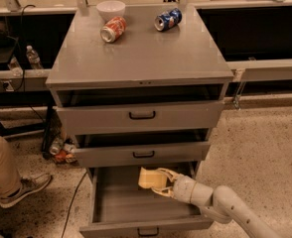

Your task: Pick sponge from bottom drawer and place on counter

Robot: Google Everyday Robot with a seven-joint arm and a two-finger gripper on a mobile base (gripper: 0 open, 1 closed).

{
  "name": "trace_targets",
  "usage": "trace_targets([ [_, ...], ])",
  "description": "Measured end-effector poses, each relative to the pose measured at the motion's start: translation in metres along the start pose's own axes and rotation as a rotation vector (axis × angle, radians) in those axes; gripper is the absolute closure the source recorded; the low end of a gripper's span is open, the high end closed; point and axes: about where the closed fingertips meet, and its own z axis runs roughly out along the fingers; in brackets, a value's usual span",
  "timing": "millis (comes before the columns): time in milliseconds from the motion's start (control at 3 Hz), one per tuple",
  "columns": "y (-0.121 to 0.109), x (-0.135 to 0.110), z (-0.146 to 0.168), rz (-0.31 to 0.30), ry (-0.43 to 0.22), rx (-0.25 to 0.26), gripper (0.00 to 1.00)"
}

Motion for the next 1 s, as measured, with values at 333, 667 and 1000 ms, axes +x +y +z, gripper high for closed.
trace_targets([
  [333, -0.035, -0.018, -0.014, -0.035, -0.002, 0.07, 1.0],
  [667, -0.08, -0.044, -0.04, -0.082, -0.002, 0.15, 1.0],
  [1000, -0.119, -0.069, -0.064, -0.131, 0.006, 0.207, 1.0],
])
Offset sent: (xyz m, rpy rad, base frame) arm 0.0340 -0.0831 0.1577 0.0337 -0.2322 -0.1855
